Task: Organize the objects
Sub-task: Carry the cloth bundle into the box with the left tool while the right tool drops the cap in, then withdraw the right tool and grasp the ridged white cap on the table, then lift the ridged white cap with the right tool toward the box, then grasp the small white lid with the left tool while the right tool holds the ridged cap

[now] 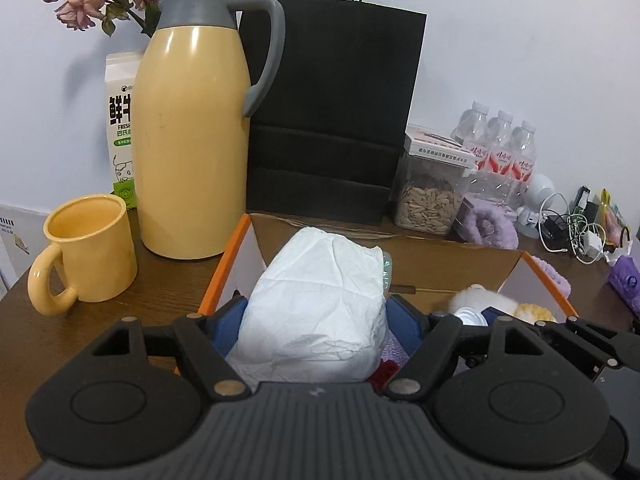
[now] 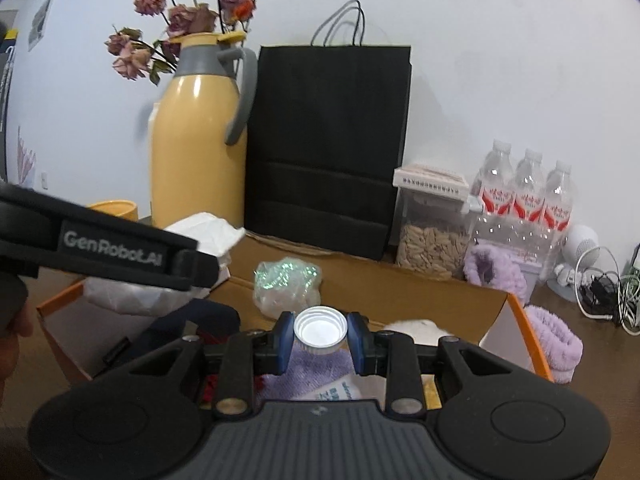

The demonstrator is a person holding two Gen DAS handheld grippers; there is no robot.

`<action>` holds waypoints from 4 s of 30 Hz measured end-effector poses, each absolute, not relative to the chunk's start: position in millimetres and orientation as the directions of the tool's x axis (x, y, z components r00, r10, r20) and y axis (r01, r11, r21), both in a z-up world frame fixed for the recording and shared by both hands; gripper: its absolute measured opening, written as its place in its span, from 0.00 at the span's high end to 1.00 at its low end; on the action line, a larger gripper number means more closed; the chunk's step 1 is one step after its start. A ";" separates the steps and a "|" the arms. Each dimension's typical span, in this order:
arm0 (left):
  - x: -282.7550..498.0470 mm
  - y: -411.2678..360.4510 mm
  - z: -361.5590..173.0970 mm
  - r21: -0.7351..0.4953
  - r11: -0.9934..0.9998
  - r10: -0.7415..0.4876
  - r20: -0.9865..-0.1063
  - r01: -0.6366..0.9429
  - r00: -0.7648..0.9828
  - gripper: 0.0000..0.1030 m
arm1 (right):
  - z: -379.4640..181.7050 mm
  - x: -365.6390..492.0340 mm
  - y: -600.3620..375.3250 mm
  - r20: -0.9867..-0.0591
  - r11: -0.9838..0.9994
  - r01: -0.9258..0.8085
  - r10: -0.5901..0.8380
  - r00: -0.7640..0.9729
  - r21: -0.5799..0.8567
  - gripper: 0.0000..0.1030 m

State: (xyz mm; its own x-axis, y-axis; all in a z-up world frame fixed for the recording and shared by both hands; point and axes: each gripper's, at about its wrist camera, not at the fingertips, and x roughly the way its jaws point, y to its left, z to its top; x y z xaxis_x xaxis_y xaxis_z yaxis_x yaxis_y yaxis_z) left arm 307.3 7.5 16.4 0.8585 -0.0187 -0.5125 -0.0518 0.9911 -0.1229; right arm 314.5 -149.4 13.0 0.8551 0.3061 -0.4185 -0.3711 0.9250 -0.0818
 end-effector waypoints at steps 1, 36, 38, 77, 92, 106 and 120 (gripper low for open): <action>307.4 7.4 16.0 -0.120 0.991 -0.018 -0.512 -0.052 0.859 0.23 | 12.7 315.1 -150.2 -0.426 0.926 -0.369 0.304 0.852 -0.077 0.73; 245.9 -3.0 35.7 -0.102 0.995 -0.030 -0.384 -0.010 0.923 0.00 | 29.2 241.4 -170.6 -0.319 0.934 -0.338 0.287 0.903 -0.118 0.00; 238.8 -4.7 33.8 -0.084 0.996 -0.031 -0.382 -0.001 0.924 0.00 | 27.2 233.3 -172.8 -0.319 0.931 -0.343 0.290 0.902 -0.122 0.00; 190.3 15.3 -15.2 -0.068 0.998 -0.029 -0.524 -0.008 0.851 0.00 | -19.4 214.9 -184.8 -0.553 0.921 -0.389 0.326 0.767 0.004 0.55; 195.9 15.2 -20.7 -0.061 0.998 -0.025 -0.565 -0.011 0.824 0.00 | -18.5 212.6 -186.3 -0.531 0.926 -0.376 0.329 0.781 0.020 0.64; 198.5 16.7 -20.5 -0.037 0.999 -0.031 -0.696 0.007 0.717 0.00 | -6.9 187.9 -195.5 -0.437 0.935 -0.355 0.316 0.842 -0.007 0.64; 198.5 3.0 -34.4 0.005 1.000 -0.012 -0.742 0.023 0.670 0.00 | -5.0 176.8 -199.8 -0.423 0.932 -0.362 0.329 0.844 0.004 0.64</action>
